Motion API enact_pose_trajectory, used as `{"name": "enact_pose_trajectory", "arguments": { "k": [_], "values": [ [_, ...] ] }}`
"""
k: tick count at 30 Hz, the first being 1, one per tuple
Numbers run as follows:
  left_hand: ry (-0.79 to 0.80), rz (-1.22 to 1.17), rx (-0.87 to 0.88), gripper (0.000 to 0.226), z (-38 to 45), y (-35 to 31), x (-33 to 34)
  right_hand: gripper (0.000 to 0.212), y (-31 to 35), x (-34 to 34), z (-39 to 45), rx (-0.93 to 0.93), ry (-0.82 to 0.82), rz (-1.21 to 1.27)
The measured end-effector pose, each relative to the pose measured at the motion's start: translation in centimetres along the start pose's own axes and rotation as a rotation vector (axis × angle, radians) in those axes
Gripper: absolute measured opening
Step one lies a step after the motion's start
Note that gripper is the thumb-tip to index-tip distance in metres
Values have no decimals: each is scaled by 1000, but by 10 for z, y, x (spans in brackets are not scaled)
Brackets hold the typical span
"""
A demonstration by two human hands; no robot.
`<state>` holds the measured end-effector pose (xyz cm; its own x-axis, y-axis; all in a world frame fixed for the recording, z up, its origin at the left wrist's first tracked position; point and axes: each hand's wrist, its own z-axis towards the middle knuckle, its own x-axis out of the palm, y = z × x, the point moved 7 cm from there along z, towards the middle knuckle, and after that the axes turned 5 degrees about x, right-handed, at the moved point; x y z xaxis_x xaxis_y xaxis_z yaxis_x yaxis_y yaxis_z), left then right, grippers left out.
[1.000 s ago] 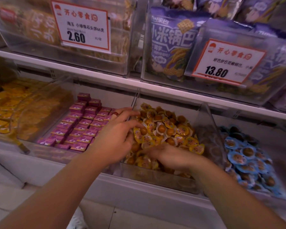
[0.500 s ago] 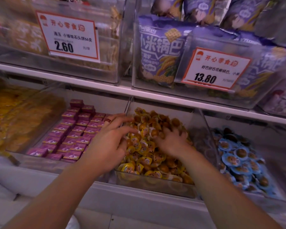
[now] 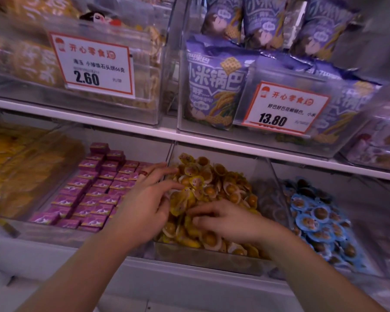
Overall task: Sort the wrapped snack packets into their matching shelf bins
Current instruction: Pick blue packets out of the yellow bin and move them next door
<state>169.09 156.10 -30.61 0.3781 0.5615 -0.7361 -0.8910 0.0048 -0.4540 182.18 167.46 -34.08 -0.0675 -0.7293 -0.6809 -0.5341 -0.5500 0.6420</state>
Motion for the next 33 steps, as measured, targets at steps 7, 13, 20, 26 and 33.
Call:
{"name": "enact_pose_trajectory", "arguments": {
  "k": [7, 13, 20, 26, 33],
  "values": [
    [-54, -10, 13, 36, 2, -1, 1, 29, -35, -93, -2, 359, -442, 20],
    [-100, 107, -20, 40, -2, -21, -13, 52, -53, -80, 34, 494, -388, 112],
    [205, -88, -314, 51, 19, -56, 52, 66, -60, -62, 13, 645, -336, 192],
    [129, -539, -838, 54, 34, 17, 94, 45, -74, -65, -4, 618, -422, 668],
    [111, -573, -1006, 81, 51, 30, 108, 56, -86, -52, 11, 698, -512, 899]
  ]
}}
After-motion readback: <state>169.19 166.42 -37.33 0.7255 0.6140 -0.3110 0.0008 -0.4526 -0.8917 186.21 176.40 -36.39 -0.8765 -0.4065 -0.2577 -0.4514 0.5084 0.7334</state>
